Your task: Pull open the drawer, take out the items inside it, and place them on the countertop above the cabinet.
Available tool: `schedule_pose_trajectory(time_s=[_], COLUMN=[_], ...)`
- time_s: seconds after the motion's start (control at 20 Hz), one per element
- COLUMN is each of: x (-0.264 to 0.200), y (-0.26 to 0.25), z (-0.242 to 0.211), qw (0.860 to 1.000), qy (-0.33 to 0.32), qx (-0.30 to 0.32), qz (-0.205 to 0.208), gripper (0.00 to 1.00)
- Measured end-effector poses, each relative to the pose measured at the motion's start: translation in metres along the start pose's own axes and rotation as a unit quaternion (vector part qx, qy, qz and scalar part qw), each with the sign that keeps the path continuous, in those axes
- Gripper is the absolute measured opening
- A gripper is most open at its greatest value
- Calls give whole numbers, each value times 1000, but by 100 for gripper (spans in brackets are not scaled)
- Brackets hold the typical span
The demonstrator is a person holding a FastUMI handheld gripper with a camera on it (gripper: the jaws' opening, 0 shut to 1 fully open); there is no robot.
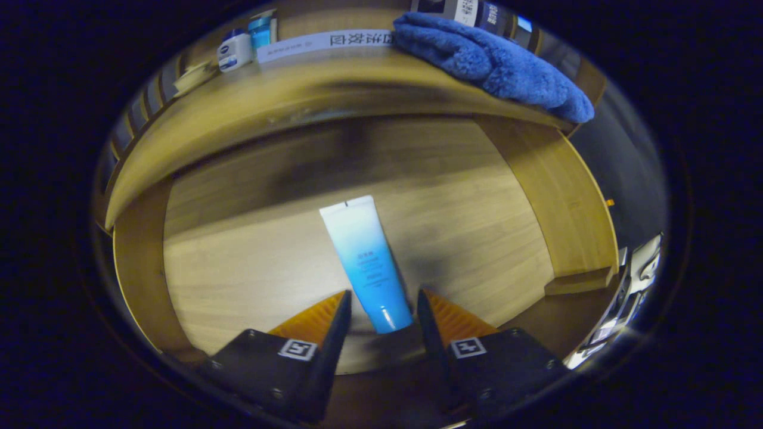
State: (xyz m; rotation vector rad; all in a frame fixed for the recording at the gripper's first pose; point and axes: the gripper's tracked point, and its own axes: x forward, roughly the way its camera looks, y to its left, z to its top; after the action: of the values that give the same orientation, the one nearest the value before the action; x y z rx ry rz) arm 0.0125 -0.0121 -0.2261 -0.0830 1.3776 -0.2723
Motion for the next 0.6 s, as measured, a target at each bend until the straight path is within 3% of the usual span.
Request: schedule_pose_trajectory(time_s=[0.2,0.35,0.6], x=[2,-4,-26], y=[5,7,-5], z=[0,0,6], qw=[1000,1000,999], qy=[2,-8,-36], qx=[0,-4,-11], qz=[11,17,-9], gripper=[38,33,33])
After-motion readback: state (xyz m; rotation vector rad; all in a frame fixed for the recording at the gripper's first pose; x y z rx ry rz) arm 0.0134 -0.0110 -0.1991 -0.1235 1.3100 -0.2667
